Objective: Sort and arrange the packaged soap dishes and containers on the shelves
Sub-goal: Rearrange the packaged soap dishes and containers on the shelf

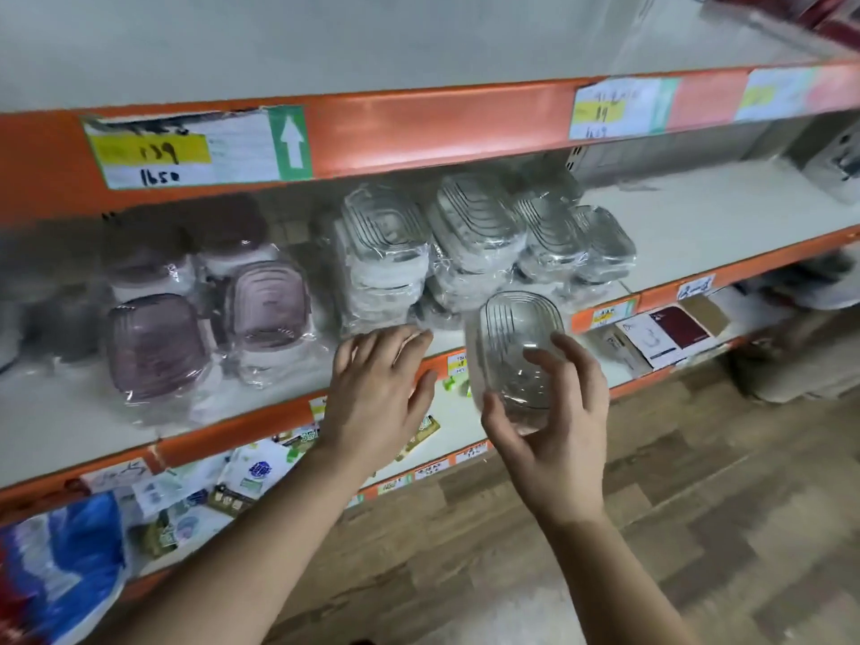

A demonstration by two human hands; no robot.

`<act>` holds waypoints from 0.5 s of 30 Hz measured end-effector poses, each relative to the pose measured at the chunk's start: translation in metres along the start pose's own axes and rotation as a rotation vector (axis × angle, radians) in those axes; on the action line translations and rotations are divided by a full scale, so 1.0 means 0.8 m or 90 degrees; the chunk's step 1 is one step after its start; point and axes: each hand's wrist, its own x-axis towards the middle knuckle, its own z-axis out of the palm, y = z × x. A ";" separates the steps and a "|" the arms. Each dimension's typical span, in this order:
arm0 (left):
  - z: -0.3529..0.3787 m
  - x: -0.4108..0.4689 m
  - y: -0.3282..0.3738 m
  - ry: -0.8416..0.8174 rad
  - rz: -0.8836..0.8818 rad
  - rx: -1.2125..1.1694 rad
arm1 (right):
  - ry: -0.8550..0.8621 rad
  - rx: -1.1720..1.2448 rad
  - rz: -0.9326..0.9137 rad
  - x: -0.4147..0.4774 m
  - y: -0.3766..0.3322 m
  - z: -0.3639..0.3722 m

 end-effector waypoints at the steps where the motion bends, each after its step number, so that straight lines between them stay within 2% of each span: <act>1: 0.008 0.004 0.006 0.000 0.005 -0.004 | 0.007 0.000 0.007 0.006 0.011 -0.003; 8: 0.046 0.024 0.053 -0.041 0.001 -0.015 | 0.041 0.027 0.015 0.037 0.076 -0.023; 15: 0.069 0.062 0.098 -0.008 -0.017 0.008 | 0.046 0.043 -0.072 0.123 0.121 -0.038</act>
